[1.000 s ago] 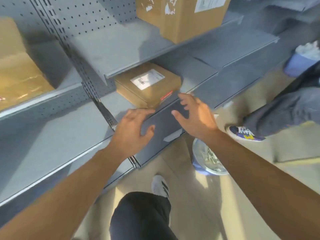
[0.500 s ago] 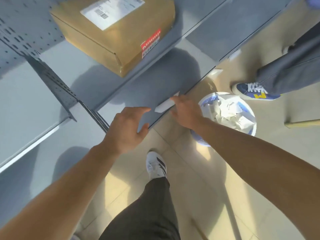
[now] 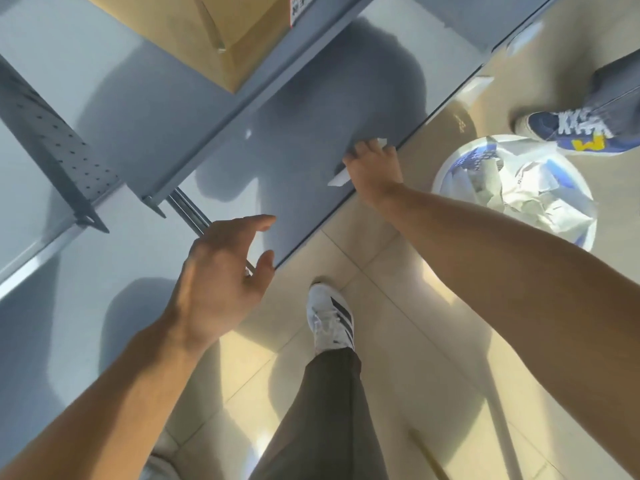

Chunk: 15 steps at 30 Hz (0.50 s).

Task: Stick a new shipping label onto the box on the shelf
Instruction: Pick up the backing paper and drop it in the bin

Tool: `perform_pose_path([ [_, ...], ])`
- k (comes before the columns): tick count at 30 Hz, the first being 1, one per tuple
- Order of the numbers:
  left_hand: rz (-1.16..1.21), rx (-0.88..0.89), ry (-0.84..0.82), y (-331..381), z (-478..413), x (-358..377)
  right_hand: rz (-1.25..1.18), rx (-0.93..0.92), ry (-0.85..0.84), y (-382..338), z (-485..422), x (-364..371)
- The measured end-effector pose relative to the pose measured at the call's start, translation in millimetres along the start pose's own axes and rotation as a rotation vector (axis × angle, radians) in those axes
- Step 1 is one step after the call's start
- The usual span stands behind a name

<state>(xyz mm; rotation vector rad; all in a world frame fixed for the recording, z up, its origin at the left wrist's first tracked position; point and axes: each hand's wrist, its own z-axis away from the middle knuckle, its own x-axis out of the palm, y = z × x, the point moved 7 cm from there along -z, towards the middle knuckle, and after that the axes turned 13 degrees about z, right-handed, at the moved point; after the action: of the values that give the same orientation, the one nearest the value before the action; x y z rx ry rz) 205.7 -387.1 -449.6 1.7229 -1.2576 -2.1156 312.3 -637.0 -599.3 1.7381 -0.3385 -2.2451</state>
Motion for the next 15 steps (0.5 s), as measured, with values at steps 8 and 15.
perform_pose_path([
  [8,0.029,-0.016,0.016,32,1,-14,-0.17,0.008,0.242,26,44,-59],
  [15,0.067,0.014,0.045,113,1,-24,-0.327,0.113,0.308,127,131,-90],
])
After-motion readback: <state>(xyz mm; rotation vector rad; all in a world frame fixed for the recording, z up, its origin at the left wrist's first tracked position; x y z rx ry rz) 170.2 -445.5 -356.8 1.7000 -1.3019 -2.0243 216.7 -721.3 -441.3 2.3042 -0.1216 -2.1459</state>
